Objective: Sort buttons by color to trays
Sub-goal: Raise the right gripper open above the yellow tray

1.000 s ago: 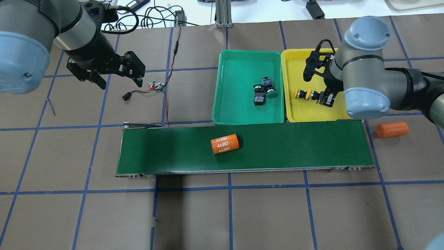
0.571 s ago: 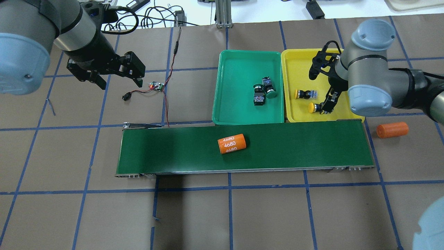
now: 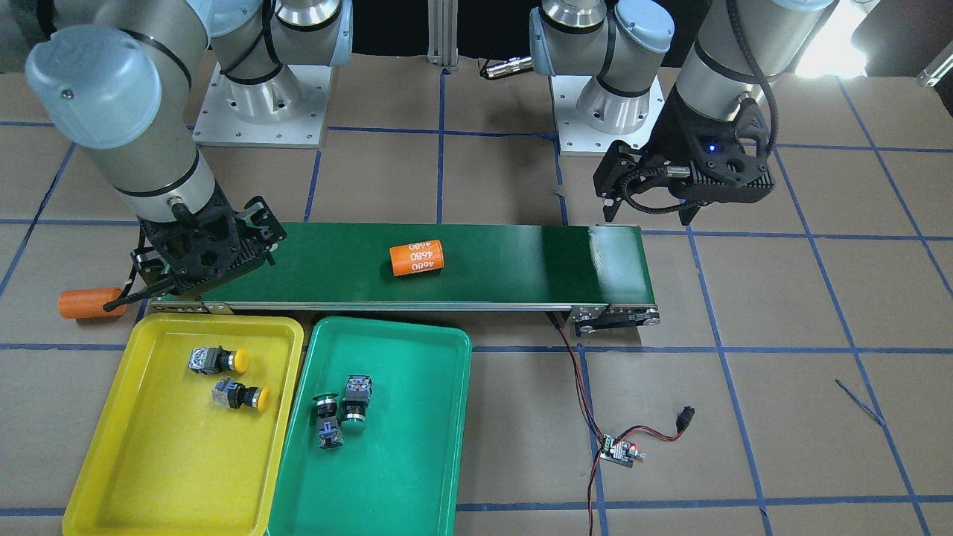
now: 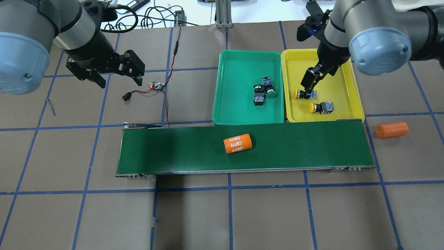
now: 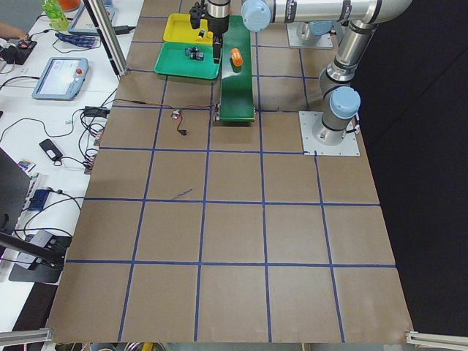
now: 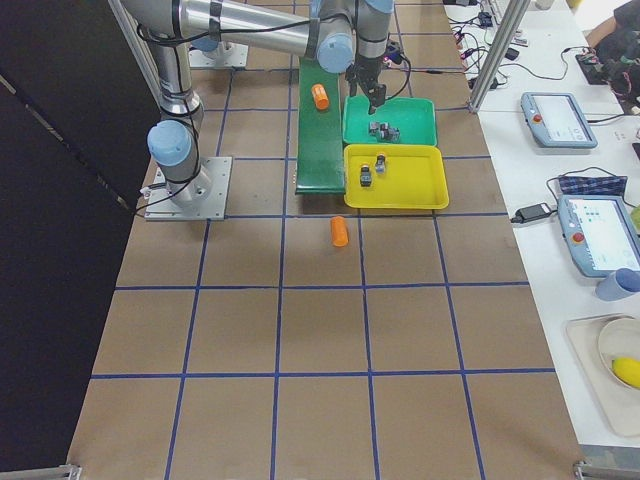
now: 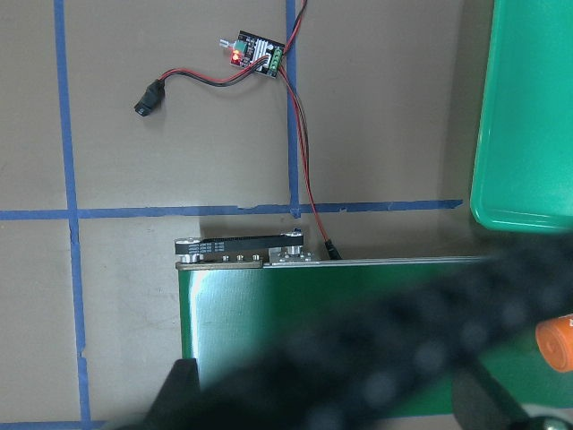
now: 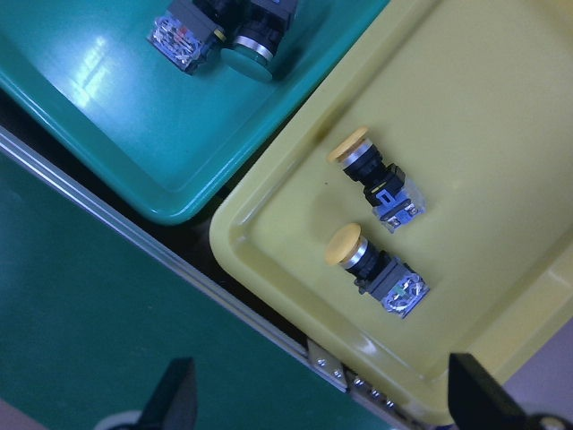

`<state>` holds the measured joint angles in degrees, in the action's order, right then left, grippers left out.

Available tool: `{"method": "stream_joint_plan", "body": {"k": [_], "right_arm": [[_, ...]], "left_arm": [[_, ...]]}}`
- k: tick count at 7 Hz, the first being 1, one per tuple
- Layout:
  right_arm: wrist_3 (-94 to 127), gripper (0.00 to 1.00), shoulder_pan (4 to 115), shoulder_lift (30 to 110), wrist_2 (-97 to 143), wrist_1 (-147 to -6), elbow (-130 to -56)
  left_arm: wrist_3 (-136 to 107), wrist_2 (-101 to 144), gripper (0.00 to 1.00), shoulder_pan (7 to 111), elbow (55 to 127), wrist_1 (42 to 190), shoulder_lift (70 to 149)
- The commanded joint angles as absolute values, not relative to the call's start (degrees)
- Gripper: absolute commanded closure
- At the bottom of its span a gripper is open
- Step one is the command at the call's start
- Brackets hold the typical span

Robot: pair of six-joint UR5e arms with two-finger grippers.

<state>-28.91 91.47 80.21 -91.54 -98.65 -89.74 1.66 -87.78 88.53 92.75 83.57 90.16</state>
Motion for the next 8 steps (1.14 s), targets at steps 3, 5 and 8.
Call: {"method": "stream_joint_plan", "body": {"k": [3,5,8], "right_arm": [[6.48,0.0,92.99,85.93,-89.31,-82.28,-82.08],[6.09,0.0,92.2,88.31,-89.56,-79.36,-83.14],[3.69,0.0,91.4,88.77,-89.03,-79.62,-83.5]], "left_arm": [[1.49,-87.71,0.0,88.59,92.64,84.02,90.09],[1.49,-87.8,0.0,88.59,92.81,83.67,90.0],[1.49,-87.89,0.0,88.59,92.81,83.58,89.91]]}}
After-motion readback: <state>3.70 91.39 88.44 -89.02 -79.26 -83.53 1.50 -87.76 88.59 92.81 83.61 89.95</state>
